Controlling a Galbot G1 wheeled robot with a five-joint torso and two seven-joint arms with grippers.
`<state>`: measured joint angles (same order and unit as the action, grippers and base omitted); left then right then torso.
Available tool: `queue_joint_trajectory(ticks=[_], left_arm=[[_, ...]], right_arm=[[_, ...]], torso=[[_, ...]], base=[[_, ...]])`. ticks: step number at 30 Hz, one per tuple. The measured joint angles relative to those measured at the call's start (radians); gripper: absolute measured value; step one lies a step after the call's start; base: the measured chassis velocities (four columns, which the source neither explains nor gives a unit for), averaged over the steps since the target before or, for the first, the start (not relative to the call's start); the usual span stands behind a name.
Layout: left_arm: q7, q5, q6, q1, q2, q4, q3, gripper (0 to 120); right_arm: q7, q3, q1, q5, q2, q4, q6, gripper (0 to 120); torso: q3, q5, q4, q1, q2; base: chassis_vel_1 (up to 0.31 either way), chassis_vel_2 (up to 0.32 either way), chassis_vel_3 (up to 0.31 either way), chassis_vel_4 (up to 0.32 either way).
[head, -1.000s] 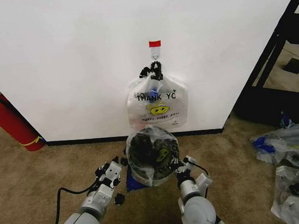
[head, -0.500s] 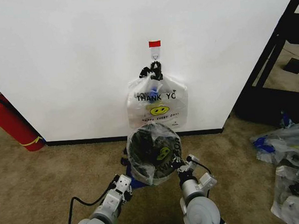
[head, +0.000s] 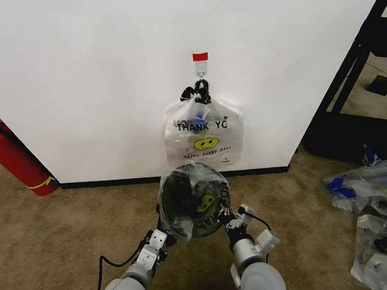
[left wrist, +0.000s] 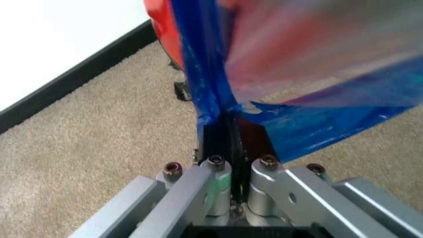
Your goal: Pick up the garbage bag from the wall and place it over the trash bin.
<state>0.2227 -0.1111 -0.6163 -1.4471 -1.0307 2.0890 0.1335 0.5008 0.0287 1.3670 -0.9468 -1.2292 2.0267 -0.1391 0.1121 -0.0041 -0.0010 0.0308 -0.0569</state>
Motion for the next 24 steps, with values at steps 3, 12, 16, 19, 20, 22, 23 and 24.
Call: queue_joint_trajectory(ticks=[3, 12, 16, 19, 20, 22, 23, 24], left_arm=[[-0.007, -0.003, 0.010, -0.002, -0.001, 0.007, -0.001, 0], [-0.121, -0.003, 0.004, -0.063, 0.014, 0.115, -0.020, 1], [-0.143, 0.006, -0.010, -0.077, 0.021, 0.142, -0.011, 11], [-0.171, 0.030, -0.080, -0.101, 0.027, 0.208, 0.004, 25], [-0.177, 0.037, -0.093, -0.106, 0.027, 0.224, 0.007, 27], [-0.182, 0.057, -0.109, -0.115, 0.025, 0.254, 0.017, 34], [-0.182, 0.074, -0.116, -0.118, 0.023, 0.265, 0.023, 38], [-0.177, 0.088, -0.119, -0.118, 0.020, 0.270, 0.030, 43]], right_arm=[[0.000, -0.005, 0.007, 0.002, 0.003, 0.001, 0.001, 0], [0.007, -0.025, -0.044, -0.009, -0.032, -0.060, 0.008, 0], [0.021, -0.033, -0.061, -0.011, -0.043, -0.073, 0.020, 0], [0.056, -0.047, -0.081, -0.022, -0.050, -0.085, 0.054, 0], [0.066, -0.051, -0.084, -0.026, -0.050, -0.086, 0.068, 0], [0.102, -0.061, -0.089, -0.042, -0.051, -0.084, 0.121, 0], [0.124, -0.066, -0.091, -0.051, -0.050, -0.081, 0.152, 0], [0.158, -0.070, -0.091, -0.061, -0.049, -0.074, 0.197, 0]], torso=[[0.000, 0.0000, 0.0000, 0.000, 0.000], [0.000, 0.0000, 0.0003, 0.000, 0.000], [0.000, 0.0000, 0.0000, 0.000, 0.000], [0.000, 0.0001, 0.0003, 0.000, 0.000], [0.000, 0.0000, 0.0003, 0.000, 0.000], [0.000, 0.0002, 0.0002, 0.000, 0.000], [0.000, 0.0002, 0.0002, 0.000, 0.000], [0.000, 0.0002, 0.0001, 0.000, 0.000]], base=[[0.000, 0.000, 0.000, 0.000], [0.000, 0.000, 0.000, 0.000], [0.000, 0.000, 0.000, 0.000], [0.000, 0.000, 0.000, 0.000], [0.000, 0.000, 0.000, 0.000], [0.000, 0.000, 0.000, 0.000], [0.000, 0.000, 0.000, 0.000], [0.000, 0.000, 0.000, 0.000]])
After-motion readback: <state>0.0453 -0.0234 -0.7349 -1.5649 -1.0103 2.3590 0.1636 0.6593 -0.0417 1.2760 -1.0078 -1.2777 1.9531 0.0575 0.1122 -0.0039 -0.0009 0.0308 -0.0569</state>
